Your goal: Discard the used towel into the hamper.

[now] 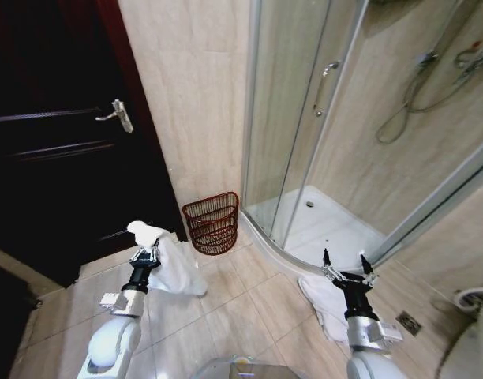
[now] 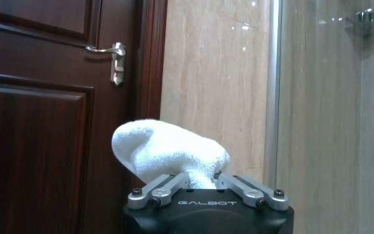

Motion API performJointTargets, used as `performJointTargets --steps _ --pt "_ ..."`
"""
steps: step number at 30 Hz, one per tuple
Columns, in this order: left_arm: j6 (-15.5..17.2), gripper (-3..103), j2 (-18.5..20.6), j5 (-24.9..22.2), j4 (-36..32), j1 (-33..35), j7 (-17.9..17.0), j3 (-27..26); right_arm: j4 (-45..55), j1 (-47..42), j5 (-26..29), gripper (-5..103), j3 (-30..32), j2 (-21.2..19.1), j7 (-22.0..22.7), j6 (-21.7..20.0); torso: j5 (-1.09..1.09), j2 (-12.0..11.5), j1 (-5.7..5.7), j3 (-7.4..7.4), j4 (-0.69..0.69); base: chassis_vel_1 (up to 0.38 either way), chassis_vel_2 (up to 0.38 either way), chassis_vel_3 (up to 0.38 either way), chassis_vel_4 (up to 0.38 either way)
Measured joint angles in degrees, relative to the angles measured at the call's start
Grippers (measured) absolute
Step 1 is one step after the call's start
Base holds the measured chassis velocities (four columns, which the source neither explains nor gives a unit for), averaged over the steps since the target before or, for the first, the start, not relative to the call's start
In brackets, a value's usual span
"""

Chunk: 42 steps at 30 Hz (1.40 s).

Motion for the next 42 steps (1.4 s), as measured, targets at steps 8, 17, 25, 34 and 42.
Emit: performJointTargets --steps 8,17,25,34,42 --pt "-0.2 7 0.1 -0.1 0.0 -0.2 0.1 -0.1 -0.8 0.1 -0.1 100 -0.1 0.3 -0.4 0.5 0.00 0.0 0.00 0.01 0.00 -0.043 0.041 0.047 -0.050" --pt "0.2 7 0.2 -0.1 0.7 -1.3 0.4 0.4 -1.1 0.2 -0.3 100 0.1 0.3 0.1 0.3 0.00 0.0 0.03 0.03 -0.01 -0.106 0.099 0.108 -0.102" --pt "3.4 7 2.0 -0.3 1.8 -7.3 0.6 3.0 -2.9 1.0 -1.7 100 -0.1 0.4 1.4 -0.8 -0.01 0.0 0.03 0.03 -0.01 -0.044 0.054 0.048 -0.054" --pt "11.3 7 5.8 -3.7 2.4 -19.7 -0.6 8.0 -3.9 1.8 -4.2 100 -1.9 -1.3 2.1 -2.9 0.01 0.0 0.02 0.03 0.00 0.000 0.000 0.000 0.000" --pt "17.2 7 14.5 -9.7 8.8 -42.5 -4.2 20.1 -3.0 1.8 -5.5 100 -2.3 -0.7 2.2 -4.3 0.02 0.0 0.03 0.04 -0.04 0.000 0.000 0.000 0.000"
